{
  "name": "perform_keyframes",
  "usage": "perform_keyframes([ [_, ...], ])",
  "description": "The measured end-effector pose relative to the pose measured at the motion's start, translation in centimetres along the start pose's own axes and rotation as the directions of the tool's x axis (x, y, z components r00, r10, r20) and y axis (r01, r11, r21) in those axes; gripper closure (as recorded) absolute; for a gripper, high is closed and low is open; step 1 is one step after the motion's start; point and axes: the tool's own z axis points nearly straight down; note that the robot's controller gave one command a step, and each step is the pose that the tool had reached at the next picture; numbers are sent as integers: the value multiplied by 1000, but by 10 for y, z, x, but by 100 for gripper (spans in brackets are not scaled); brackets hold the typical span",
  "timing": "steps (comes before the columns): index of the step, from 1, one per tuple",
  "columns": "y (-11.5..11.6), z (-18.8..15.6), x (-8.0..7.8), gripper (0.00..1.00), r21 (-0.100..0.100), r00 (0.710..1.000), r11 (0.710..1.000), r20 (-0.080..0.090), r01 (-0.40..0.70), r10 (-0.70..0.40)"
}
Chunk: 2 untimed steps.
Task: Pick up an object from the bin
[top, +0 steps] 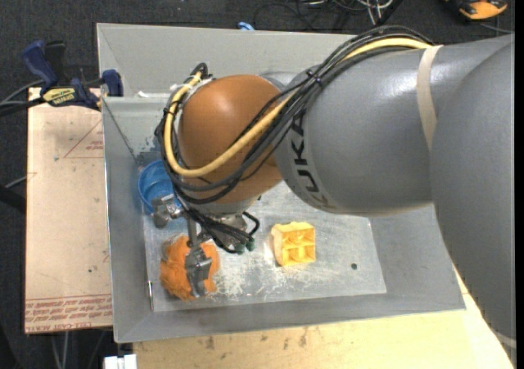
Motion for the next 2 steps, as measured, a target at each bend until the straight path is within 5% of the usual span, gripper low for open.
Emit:
perform_keyframes([
  [1,-6,1,-5,0,0,996,996,2,90,-90],
  [2,-8,130,-19,100,-5,958,958,-3,287,-287],
])
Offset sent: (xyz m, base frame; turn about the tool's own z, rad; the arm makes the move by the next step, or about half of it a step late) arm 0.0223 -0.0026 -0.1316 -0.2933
